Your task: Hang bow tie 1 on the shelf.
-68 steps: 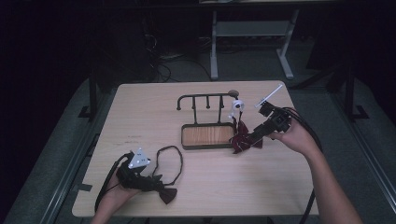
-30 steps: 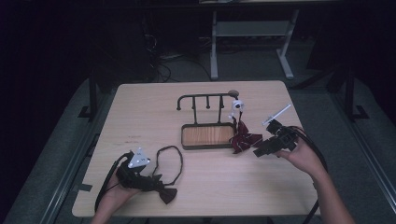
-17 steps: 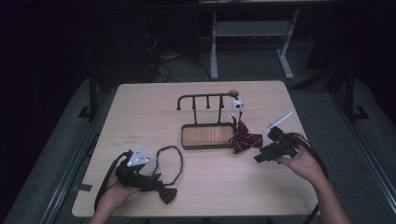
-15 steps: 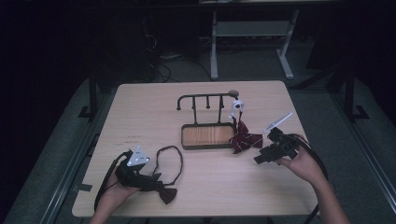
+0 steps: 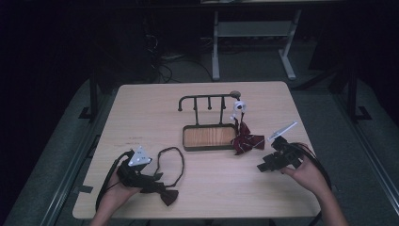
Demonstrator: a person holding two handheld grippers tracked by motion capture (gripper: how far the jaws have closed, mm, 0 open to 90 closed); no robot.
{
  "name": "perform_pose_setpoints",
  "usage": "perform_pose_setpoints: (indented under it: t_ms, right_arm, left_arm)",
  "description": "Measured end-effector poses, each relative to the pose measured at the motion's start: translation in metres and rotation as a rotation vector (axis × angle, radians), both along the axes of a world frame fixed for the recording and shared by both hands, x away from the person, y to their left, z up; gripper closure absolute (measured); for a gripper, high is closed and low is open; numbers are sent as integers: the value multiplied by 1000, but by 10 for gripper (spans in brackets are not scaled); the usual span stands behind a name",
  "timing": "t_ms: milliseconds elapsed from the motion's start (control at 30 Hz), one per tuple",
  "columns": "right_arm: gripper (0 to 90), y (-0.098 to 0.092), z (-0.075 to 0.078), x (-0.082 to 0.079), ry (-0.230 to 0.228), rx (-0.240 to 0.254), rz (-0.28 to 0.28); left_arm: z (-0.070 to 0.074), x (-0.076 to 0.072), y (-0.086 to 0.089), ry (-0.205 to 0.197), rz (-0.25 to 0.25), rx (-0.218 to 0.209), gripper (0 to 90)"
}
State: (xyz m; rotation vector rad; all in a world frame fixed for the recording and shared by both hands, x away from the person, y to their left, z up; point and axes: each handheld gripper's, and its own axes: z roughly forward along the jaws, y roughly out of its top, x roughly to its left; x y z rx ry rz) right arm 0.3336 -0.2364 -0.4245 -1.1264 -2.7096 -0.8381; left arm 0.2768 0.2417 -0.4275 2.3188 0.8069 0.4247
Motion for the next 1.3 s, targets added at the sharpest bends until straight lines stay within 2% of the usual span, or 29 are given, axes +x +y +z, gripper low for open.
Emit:
perform_pose_setpoints:
  t_ms: [167,200,400,733,867,1067,1233,1300]
  right_arm:
    - [480,-2,-5,-6,-15,18,-10]
    - [480,-1,-6,-9,-29,14,-12]
    - [472,0,-8,-15,-37,13,-21]
    - [470,0,-12,-24,-57,9,-40]
    - [468,-2,-11,-26,-77,20,-55]
    - [465,-3,-11,-29,-80,30,-72]
    - [465,-3,-12,-30,-93,25,-68]
    - [466,-4,-12,-29,-102,29,-64]
  left_arm:
    - [2,1,-1,-2,4,-1,326]
    - [2,1,-1,-1,4,-2,333]
    - [6,6,-4,4,-6,8,349]
    - [14,15,-10,17,-30,31,427]
    - [18,23,-12,23,-37,45,451]
    - [23,39,-16,43,-29,73,459]
    - [20,55,-19,87,-17,85,487]
    - [16,63,-20,107,-15,111,510]
